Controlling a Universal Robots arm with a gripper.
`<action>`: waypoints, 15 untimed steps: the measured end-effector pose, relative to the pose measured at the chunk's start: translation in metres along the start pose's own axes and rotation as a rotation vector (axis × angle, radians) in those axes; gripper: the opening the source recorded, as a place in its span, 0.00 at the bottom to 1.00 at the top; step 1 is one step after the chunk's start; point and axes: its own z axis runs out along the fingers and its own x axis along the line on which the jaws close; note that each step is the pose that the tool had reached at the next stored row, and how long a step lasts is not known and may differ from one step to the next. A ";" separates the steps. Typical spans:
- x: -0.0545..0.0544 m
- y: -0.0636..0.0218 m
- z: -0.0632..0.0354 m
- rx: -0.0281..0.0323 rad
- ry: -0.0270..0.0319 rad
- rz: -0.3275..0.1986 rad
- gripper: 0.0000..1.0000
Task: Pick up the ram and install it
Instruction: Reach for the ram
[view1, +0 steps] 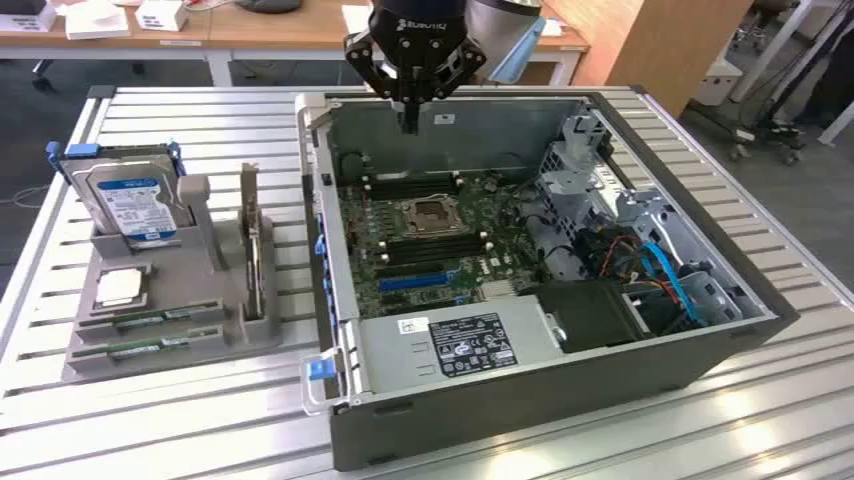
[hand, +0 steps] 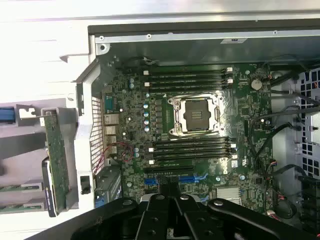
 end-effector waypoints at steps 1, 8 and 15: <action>0.000 0.0000 0.0000 0.0000 0.0000 0.000 0.10; 0.000 0.0000 0.0000 0.0000 0.0000 0.000 0.10; 0.003 -0.0002 0.0001 0.0001 0.0001 0.000 0.10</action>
